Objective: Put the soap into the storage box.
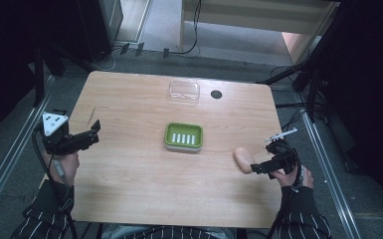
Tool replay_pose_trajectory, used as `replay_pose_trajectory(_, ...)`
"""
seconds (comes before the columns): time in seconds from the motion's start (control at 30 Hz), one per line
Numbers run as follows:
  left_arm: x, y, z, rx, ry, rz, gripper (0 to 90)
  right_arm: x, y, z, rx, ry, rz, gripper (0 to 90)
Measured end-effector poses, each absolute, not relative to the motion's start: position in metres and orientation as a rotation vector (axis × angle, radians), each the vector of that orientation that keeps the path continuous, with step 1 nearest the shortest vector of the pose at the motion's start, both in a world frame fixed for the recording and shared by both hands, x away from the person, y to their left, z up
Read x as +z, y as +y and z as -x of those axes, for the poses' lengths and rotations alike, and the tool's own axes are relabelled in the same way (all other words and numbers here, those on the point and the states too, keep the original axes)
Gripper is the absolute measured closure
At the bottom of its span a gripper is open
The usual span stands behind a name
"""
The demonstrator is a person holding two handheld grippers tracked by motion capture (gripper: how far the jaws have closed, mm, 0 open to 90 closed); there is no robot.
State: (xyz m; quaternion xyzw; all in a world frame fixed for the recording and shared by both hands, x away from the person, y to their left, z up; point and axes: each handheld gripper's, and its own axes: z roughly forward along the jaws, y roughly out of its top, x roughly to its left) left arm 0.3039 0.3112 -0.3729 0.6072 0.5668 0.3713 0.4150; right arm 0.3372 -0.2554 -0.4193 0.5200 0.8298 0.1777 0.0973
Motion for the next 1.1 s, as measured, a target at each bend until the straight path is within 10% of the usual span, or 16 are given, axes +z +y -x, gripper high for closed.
replay_pose_trajectory(1.1, -0.373, 0.310, -0.304, 0.933, 1.426, -1.523, 0.0, -0.421, -0.237, -0.365, 0.484, 2.515, -1.515, 0.0)
